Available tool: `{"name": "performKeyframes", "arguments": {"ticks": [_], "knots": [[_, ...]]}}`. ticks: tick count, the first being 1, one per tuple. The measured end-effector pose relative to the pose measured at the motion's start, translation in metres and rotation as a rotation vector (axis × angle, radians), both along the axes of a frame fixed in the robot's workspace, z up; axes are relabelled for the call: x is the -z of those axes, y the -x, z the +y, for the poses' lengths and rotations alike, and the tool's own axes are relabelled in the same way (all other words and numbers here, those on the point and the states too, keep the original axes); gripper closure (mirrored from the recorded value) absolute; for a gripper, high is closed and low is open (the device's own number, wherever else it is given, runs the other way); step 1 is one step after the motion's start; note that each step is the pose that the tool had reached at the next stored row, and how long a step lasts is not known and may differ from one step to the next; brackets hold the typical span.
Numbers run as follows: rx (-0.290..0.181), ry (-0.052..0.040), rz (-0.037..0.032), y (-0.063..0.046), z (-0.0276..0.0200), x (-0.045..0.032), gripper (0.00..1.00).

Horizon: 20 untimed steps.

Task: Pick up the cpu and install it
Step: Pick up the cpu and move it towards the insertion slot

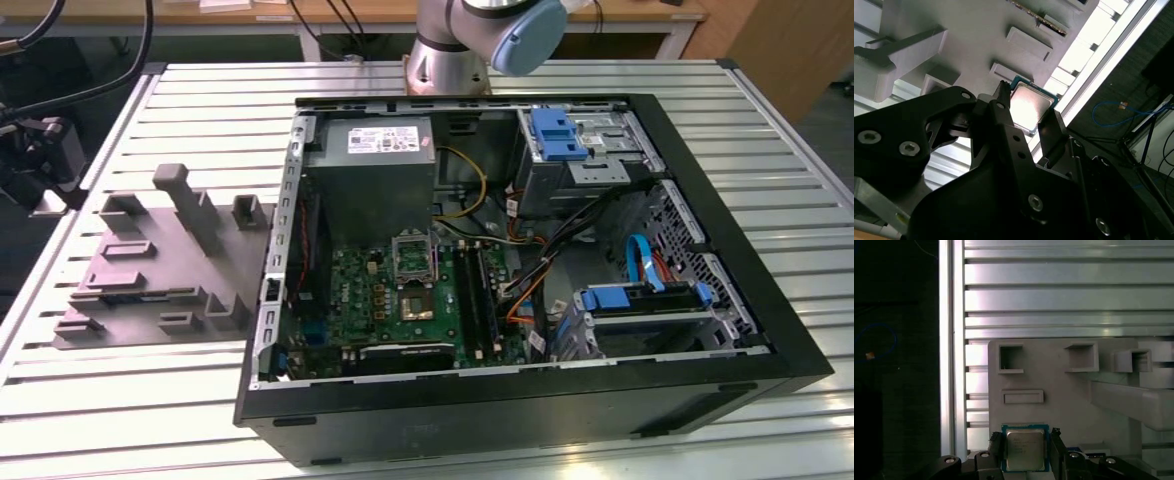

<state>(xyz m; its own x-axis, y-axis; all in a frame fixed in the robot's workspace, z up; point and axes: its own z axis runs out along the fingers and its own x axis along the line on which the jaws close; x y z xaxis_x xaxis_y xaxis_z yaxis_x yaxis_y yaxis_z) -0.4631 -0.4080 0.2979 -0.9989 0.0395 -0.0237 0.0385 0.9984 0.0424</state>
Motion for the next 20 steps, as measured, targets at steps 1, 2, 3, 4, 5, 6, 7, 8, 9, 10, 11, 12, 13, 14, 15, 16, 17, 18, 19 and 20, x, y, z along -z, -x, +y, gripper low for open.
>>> {"name": "performKeyframes", "arguments": {"ticks": [1, 2, 3, 4, 5, 6, 7, 8, 9, 10, 11, 12, 13, 14, 15, 16, 17, 18, 19, 20], "knots": [[0.000, 0.0000, 0.0000, 0.0000, 0.0000, -0.0001, 0.53], [0.000, 0.0000, 0.0000, 0.0000, 0.0000, -0.0002, 0.53], [0.000, 0.0001, 0.0000, 0.0000, 0.0000, -0.0003, 0.53], [0.000, 0.0000, 0.0000, 0.0000, 0.0000, -0.0004, 0.53], [0.000, 0.0000, 0.0000, 0.0000, 0.0000, -0.0004, 0.53], [0.000, 0.0000, 0.0000, 0.0000, 0.0000, -0.0005, 0.53], [0.000, 0.0000, 0.0000, 0.0000, 0.0000, -0.0007, 0.53], [0.000, 0.0001, 0.0000, 0.0000, 0.0000, -0.0008, 0.53], [0.000, 0.0000, 0.0000, 0.0000, 0.0000, -0.0043, 0.53], [0.000, 0.0000, 0.0001, 0.0000, 0.0000, -0.0044, 0.53], [0.000, 0.0000, 0.0000, 0.0000, 0.0000, -0.0048, 0.53], [0.000, 0.0001, 0.0001, 0.0000, 0.0000, -0.0052, 0.53], [0.000, 0.0000, 0.0001, 0.0000, 0.0000, -0.0053, 0.53], [0.000, 0.0000, 0.0001, 0.0000, 0.0000, -0.0055, 0.53], [0.000, 0.0001, 0.0001, 0.0000, 0.0000, -0.0057, 0.53], [0.000, 0.0000, 0.0000, 0.0000, 0.0000, -0.0058, 0.53], [0.000, 0.0000, 0.0000, 0.0000, 0.0000, -0.0060, 0.53], [0.000, 0.0000, 0.0000, 0.0000, 0.0000, -0.0062, 0.53], [0.000, 0.0001, 0.0001, 0.0000, 0.0000, -0.0064, 0.53], [0.000, 0.0001, 0.0001, 0.0000, 0.0000, -0.0067, 0.53]]}}
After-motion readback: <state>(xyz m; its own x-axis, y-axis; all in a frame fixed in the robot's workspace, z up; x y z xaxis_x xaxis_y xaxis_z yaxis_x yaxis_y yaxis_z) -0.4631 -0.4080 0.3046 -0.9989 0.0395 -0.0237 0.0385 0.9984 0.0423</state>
